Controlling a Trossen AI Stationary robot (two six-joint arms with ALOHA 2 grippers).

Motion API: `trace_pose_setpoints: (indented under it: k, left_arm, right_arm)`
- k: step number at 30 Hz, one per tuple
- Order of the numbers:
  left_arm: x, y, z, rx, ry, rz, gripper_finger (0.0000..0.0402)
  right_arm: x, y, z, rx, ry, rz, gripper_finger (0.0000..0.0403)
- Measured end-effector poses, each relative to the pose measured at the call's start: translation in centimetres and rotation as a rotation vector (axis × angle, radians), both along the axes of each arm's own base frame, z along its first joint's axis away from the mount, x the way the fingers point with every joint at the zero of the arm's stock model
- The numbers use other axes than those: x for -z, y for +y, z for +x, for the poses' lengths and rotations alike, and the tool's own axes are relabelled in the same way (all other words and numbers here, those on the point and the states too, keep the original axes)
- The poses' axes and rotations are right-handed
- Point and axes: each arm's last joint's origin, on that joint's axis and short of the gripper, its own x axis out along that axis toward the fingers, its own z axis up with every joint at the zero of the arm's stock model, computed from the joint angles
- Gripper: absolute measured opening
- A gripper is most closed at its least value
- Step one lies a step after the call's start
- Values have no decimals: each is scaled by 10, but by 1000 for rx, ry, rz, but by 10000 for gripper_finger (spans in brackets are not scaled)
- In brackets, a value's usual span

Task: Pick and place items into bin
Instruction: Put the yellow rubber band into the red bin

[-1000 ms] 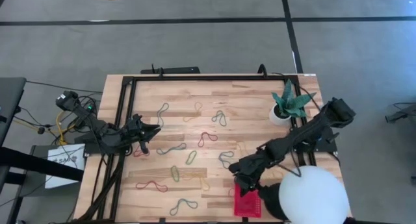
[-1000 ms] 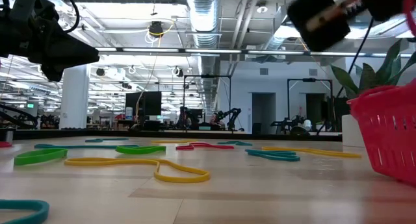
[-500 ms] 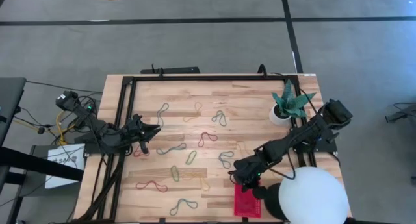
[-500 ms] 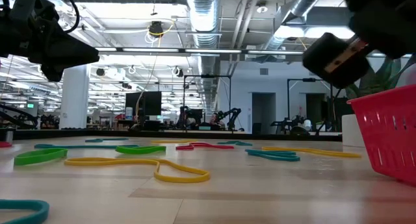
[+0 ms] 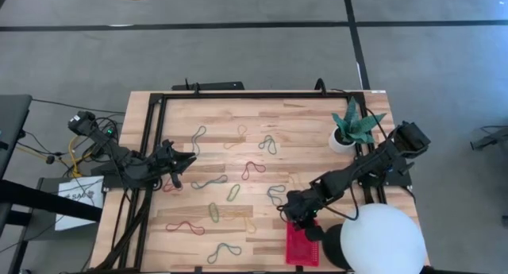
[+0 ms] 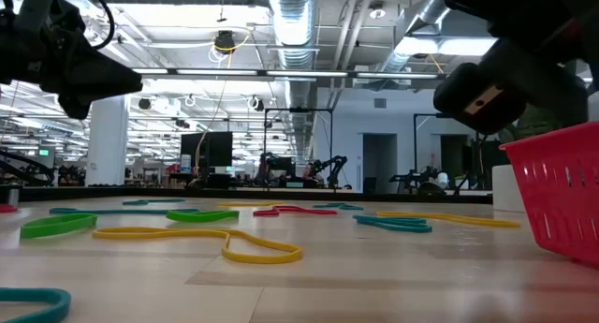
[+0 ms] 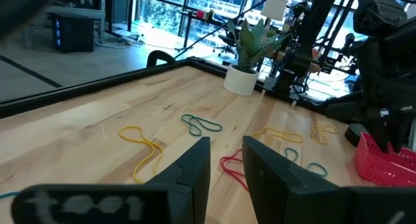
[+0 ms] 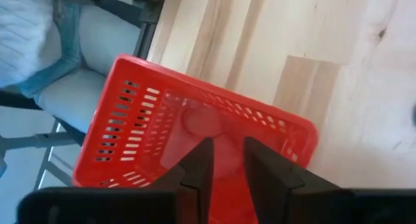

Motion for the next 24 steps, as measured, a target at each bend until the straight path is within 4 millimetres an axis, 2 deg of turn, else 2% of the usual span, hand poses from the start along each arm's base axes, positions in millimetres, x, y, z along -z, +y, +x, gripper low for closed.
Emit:
trace_pose_setpoints:
  k: [6, 16, 24]
  left_arm:
    - [0, 0, 0, -1, -1, -4, 80]
    - [0, 0, 0, -1, -3, -8, 80]
    - [0, 0, 0, -6, -5, -9, 80]
  right_arm:
    - [1, -8, 3, 40, -24, -66, 91]
    - [3, -20, 2, 43, 21, -107, 75]
    - [-16, -13, 2, -24, 58, -148, 70]
